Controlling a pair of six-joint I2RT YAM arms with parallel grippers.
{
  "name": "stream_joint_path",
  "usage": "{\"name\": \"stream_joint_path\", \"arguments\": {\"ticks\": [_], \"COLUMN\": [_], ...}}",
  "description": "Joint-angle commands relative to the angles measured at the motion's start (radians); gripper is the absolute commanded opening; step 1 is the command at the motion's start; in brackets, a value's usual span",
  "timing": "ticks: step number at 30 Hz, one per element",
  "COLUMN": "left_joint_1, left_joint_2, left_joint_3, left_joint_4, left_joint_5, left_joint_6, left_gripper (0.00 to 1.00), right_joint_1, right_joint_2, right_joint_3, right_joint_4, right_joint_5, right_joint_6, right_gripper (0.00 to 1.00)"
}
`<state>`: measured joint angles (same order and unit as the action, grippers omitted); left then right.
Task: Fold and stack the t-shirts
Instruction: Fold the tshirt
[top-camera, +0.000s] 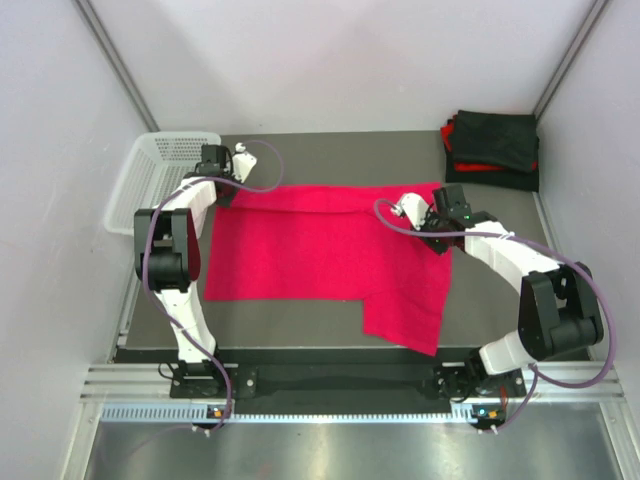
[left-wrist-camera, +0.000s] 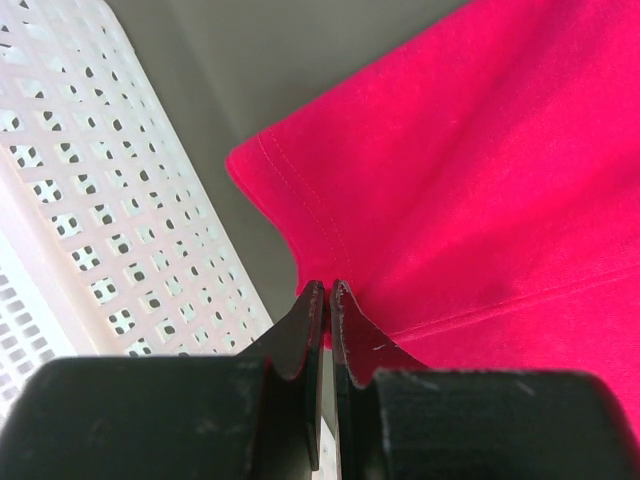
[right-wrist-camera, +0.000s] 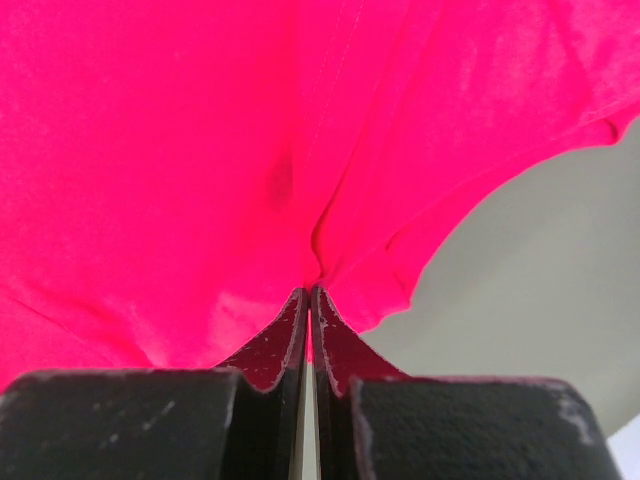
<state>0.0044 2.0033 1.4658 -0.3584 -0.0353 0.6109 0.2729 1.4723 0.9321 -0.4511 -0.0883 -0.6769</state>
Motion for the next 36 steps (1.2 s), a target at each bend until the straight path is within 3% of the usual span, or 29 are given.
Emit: {"name": "stream_joint_path", "arguments": {"ticks": [1,2,3,6,9,12,19,26,36], "left_joint_1": [0.034,0.034,0.032,0.04,0.04,0.032,0.008,0.011,0.011], "left_joint_2": [-0.057,-0.058,-0.064,-0.118,-0.172,-0.129,0.041,0.037,-0.031], "left_joint_3": [-0.025,-0.027,-0.03,-0.038,0.006,0.101,0.189,0.12,0.039], "left_joint_4": [0.001,-0.008,-0.01,-0.004,0.03,0.007,-0.108,-0.064,-0.091], "left_joint_5": [-0.1,-0.101,-0.103,-0.077,0.007,0.074,0.051,-0.006,0.031], "left_joint_6": [0.032,0.036,0.035,0.029,0.009,-0.042,-0.072,-0.08,-0.082], "left_gripper": [0.0,0.01,0.17,0.4,0.44,0.44,0.38,0.36,0.36], "right_joint_1": [0.012,0.012,0.012,0.011,-0.014,-0.015,-0.02,-0.026,-0.035], "right_joint_2": [-0.038,-0.04,-0.046,-0.062,-0.073,-0.009,0.242,0.374,0.474], "right_joint_3": [-0.019,-0.025,-0.036,-0.013,0.052,0.138,0.388,0.494,0.571], "right_joint_4": [0.005,-0.001,-0.011,-0.07,-0.075,-0.034,-0.099,-0.109,-0.106], "right_joint_5": [-0.019,-0.03,-0.042,-0.08,-0.113,-0.123,-0.195,-0.214,-0.257], "right_joint_6": [-0.004,-0.019,-0.027,-0.02,0.034,0.079,0.105,0.088,0.1], "right_gripper": [0.0,0.0,0.03,0.28,0.37,0.39,0.36,0.35,0.38]}}
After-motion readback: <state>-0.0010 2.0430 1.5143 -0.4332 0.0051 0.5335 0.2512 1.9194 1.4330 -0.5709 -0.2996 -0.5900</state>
